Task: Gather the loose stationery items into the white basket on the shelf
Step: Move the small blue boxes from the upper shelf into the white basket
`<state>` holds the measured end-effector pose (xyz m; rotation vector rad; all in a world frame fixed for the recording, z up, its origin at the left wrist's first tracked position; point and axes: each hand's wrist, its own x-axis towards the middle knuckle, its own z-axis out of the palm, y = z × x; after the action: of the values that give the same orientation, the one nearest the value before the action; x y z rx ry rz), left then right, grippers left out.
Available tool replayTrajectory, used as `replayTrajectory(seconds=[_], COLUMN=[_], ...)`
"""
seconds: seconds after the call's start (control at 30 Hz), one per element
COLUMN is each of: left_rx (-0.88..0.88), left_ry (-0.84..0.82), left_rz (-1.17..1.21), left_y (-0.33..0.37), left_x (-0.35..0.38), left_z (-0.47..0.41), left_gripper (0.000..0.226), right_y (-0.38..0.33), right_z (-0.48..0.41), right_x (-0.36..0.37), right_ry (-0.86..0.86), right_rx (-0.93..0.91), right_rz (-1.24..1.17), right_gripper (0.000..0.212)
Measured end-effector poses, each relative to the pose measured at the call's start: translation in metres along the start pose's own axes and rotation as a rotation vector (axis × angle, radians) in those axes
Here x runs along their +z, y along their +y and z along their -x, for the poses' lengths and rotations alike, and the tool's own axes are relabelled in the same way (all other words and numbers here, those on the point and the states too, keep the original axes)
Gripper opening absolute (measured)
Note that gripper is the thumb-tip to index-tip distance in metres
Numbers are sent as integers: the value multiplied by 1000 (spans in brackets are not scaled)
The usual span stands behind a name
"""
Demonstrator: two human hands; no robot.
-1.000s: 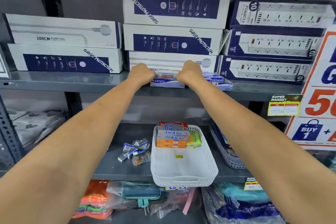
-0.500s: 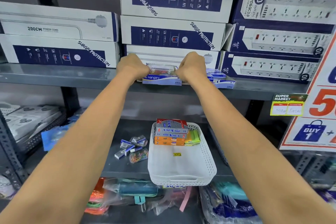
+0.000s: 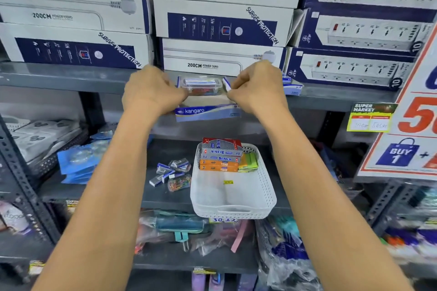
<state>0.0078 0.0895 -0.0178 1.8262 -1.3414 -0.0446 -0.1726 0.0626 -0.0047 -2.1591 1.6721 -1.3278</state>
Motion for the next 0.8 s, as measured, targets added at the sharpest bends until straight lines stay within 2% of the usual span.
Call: replayTrajectory(seconds=[0.27, 0.5, 0.7, 0.8], left_rx=[52, 57, -124, -171], left_ry=[-47, -105, -211, -311], left_rz=[87, 118, 60, 34], left_y=[-25, -51, -84, -102], left_x=[27, 85, 149, 176], left_z=[41, 56, 63, 60], left_gripper=[17, 16, 12, 11], right_y=[25, 72, 113, 134], right_z=[42, 56, 57, 59], right_x=[-1, 38, 87, 113], right_ry=[-23, -133, -252, -334], right_rx=[-26, 61, 158, 293], right_rz=[13, 94, 139, 98], right_gripper=[10, 18, 29, 29])
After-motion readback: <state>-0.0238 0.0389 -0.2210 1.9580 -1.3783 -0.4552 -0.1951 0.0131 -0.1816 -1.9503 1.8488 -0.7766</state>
